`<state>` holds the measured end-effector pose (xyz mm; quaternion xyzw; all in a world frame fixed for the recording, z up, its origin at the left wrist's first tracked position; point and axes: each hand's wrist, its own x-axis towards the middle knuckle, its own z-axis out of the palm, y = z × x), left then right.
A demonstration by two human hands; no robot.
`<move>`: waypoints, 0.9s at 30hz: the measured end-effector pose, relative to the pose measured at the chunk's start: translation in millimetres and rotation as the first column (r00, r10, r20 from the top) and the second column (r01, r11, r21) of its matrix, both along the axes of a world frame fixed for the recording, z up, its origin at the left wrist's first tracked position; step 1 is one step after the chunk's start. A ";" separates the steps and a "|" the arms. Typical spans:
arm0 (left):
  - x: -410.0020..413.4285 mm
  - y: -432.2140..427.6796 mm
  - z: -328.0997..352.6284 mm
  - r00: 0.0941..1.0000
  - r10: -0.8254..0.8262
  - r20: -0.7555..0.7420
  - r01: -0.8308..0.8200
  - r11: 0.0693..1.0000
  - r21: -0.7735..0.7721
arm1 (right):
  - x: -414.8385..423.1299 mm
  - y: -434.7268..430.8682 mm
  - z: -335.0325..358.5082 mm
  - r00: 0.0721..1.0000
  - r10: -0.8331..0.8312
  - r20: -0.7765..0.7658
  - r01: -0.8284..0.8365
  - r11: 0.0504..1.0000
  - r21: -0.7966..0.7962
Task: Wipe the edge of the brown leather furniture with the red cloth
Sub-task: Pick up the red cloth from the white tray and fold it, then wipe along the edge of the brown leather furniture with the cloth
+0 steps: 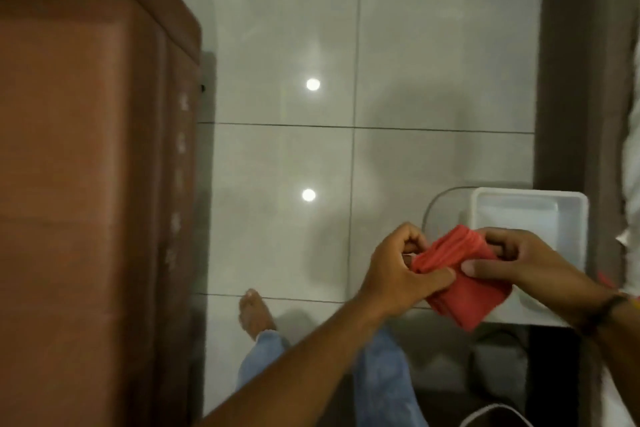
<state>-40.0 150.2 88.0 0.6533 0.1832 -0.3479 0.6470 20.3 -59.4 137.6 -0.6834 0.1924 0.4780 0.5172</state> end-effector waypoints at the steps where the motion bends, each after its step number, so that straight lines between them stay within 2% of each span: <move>1: -5.9 20.8 8.3 0.992 0.119 -0.033 -0.120 0.992 -0.025 | -1.1 22.2 -5.3 0.995 -0.096 -0.034 0.098 0.994 0.058; 3: -16.7 60.5 17.7 0.934 0.340 -0.109 -0.346 0.938 -0.037 | -9.8 76.4 -18.0 0.929 -0.331 -0.167 0.360 0.915 0.185; 4: -22.5 81.5 17.1 0.894 0.424 -0.147 -0.433 0.901 -0.035 | -17.5 106.0 -25.4 0.861 -0.429 -0.273 0.493 0.835 0.243; 6: -32.6 124.9 14.7 0.811 0.542 -0.219 -0.558 0.830 -0.012 | -37.6 164.0 -44.6 0.722 -0.518 -0.459 0.679 0.659 0.325; 8: -47.0 170.5 10.4 0.765 0.597 -0.240 -0.608 0.793 0.035 | -60.4 220.7 -62.6 0.658 -0.521 -0.543 0.747 0.541 0.386; 11: -77.2 234.9 0.6 0.780 0.603 -0.167 -0.591 0.798 0.120 | -92.6 298.4 -81.7 0.601 -0.511 -0.615 0.792 0.482 0.374; 13: -95.0 273.5 -8.5 0.849 0.524 -0.061 -0.499 0.835 0.230 | -110.2 339.8 -90.1 0.596 -0.486 -0.640 0.787 0.513 0.343; 14: -101.3 292.0 -13.2 0.904 0.427 0.015 -0.409 0.857 0.314 | -117.1 356.2 -94.9 0.601 -0.479 -0.640 0.775 0.545 0.319; 15: -105.4 310.8 -17.9 0.956 0.282 0.084 -0.291 0.861 0.418 | -123.5 369.6 -100.9 0.605 -0.481 -0.634 0.765 0.571 0.297; 16: -107.0 330.0 -22.3 0.985 0.105 0.134 -0.162 0.825 0.541 | -129.2 381.3 -105.9 0.609 -0.487 -0.626 0.760 0.585 0.285; 18: -102.0 368.9 -30.4 0.961 -0.175 0.215 -0.051 0.651 0.758 | -137.0 399.6 -119.0 0.616 -0.529 -0.584 0.755 0.608 0.246; 21: -69.4 424.7 -40.5 0.887 -0.375 0.271 -0.119 0.381 0.917 | -140.8 418.5 -141.8 0.709 -0.576 -0.406 0.679 0.714 0.173; 23: -44.8 456.8 -55.7 0.852 -0.499 0.157 -0.062 0.202 0.977 | -139.3 431.5 -159.1 0.787 -0.547 -0.285 0.594 0.797 0.109; 24: -37.2 469.0 -65.5 0.829 -0.552 0.086 -0.007 0.144 0.990 | -137.5 438.8 -167.3 0.818 -0.521 -0.243 0.553 0.829 0.083; 27: -34.9 487.6 -95.0 0.755 -0.654 -0.047 0.097 0.041 0.994 | -127.6 463.1 -196.4 0.895 -0.424 -0.134 0.433 0.900 0.043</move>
